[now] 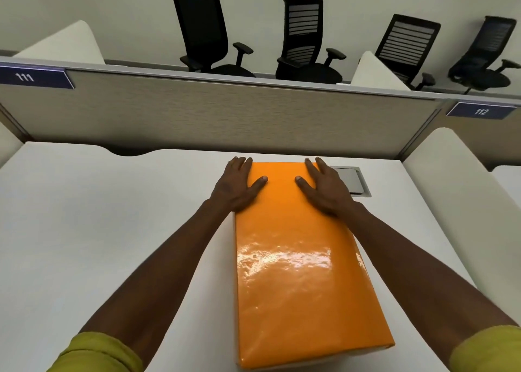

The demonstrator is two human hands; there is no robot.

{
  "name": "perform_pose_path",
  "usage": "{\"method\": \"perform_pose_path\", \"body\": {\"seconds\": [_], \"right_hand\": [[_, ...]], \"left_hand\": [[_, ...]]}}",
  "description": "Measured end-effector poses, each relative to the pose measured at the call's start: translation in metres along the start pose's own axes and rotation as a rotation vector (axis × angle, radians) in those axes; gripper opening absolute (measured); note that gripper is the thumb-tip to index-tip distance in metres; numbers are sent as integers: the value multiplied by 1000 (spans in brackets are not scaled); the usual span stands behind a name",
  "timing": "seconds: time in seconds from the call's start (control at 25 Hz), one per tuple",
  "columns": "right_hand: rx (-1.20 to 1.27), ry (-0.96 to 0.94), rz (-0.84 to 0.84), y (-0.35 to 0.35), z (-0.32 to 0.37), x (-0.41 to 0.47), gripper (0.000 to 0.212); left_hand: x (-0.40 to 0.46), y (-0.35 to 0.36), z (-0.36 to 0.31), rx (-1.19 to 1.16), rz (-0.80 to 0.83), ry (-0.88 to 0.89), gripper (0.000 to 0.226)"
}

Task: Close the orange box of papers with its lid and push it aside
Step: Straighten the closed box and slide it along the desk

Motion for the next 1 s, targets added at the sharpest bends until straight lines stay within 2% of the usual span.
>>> {"method": "perform_pose_path", "body": {"seconds": [0.12, 0.2, 0.32, 0.4, 0.56, 0.68, 0.76, 0.84, 0.92, 1.0], "right_hand": [[37, -1, -4, -1, 0, -1, 76], [164, 4, -53, -13, 5, -5, 74], [417, 106, -212, -32, 2, -38, 77], [484, 169, -206, -26, 1, -80, 82], [217, 150, -31, 0, 16, -134, 86], [154, 152, -29, 1, 26, -135, 85], [235, 157, -46, -4, 28, -140, 82], [432, 201, -135, -14, 24, -151, 78], [600, 309, -244, -22, 12, -173, 77], [700, 391, -225, -15, 7, -208, 79]], "left_hand": [[-3, 1, 1, -22, 48, -26, 81], [-10, -8, -5, -134, 33, -46, 80], [-40, -25, 2, -551, -116, -194, 79], [-82, -13, 15, -762, -115, -327, 83], [-140, 15, 9, -680, -12, -282, 91], [-147, 18, -1, -600, 3, -275, 91], [-152, 14, -2, -597, 32, -259, 85], [-163, 8, 1, -636, 41, -269, 81], [-178, 4, 6, -730, 30, -355, 84], [-209, 9, 13, -810, 33, -412, 91]]}}
Point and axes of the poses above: each hand's wrist, its own x-axis towards the middle knuckle, its own y-axis out of the palm, z = x × y, the point moved 6 cm from there along x, towards the middle knuckle, and after that the axes turned 10 degrees about -y, right-handed, at the moved point
